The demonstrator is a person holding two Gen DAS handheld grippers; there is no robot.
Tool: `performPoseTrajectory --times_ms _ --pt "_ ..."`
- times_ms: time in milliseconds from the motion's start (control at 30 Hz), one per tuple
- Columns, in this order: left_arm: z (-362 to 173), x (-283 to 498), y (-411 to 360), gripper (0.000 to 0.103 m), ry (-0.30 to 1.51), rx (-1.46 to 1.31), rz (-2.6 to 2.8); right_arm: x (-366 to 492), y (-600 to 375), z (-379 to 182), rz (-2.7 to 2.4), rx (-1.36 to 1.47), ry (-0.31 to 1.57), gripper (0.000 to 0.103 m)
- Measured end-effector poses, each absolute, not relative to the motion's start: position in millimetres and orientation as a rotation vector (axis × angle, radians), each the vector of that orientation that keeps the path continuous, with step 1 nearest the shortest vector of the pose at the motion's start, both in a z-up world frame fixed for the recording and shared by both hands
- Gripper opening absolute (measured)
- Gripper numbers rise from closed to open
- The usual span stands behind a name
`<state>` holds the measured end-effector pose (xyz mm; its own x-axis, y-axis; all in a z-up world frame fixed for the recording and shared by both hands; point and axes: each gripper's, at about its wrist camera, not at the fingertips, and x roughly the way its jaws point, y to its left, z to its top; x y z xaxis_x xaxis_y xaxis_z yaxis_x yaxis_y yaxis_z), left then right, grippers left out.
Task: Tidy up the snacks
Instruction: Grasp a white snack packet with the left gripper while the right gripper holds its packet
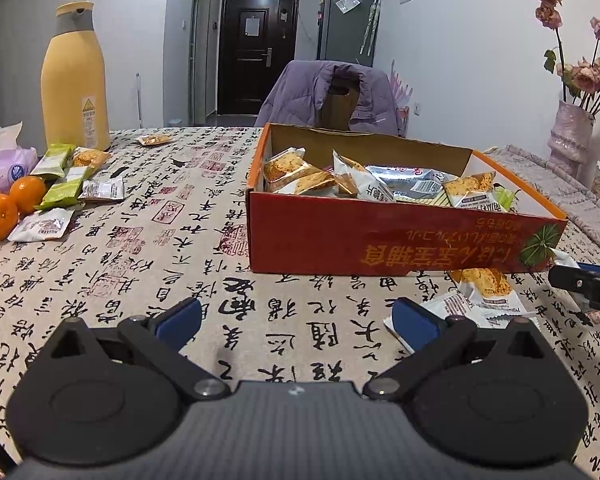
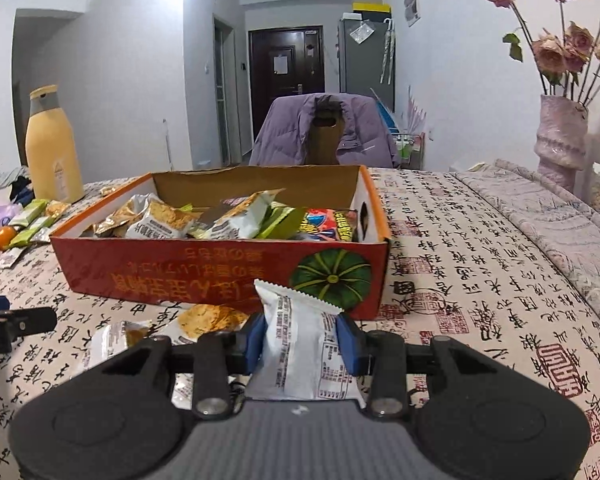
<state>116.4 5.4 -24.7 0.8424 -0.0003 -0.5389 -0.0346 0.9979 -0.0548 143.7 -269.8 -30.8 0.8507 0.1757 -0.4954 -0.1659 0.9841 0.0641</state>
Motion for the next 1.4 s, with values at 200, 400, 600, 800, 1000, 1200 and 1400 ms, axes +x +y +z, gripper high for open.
performPoseTrajectory --times_ms 200,400,600,800,1000,1200,1400 --pt "-17.6 119.7 -8.2 0.103 0.59 -0.073 -0.006 144.6 -273.8 -36.8 0.167 0.039 0.523 0.038" --pt "-15.8 128.2 -40.4 0.103 0.627 -0.057 -0.037 143.0 -274.0 -38.9 0.182 0.05 0.519 0.038" --pt "-21.3 138.8 -64.1 0.103 0.674 -0.061 -0.042 140.3 -268.9 -40.1 0.185 0.023 0.503 0.038" --pt "-27.7 146.0 -73.3 0.103 0.707 -0.06 -0.01 139.2 -268.7 -39.9 0.199 0.026 0.497 0.038" --pt "-31.4 150.8 -70.4 0.089 0.741 -0.109 -0.003 138.6 -268.0 -40.2 0.209 0.027 0.498 0.039" --pt "-32.7 150.6 -66.0 0.072 0.751 -0.155 -0.033 138.3 -267.9 -40.4 0.215 0.029 0.499 0.039" --pt "-32.1 147.3 -62.3 0.055 0.741 -0.183 -0.045 138.3 -267.6 -40.5 0.216 0.03 0.5 0.039"
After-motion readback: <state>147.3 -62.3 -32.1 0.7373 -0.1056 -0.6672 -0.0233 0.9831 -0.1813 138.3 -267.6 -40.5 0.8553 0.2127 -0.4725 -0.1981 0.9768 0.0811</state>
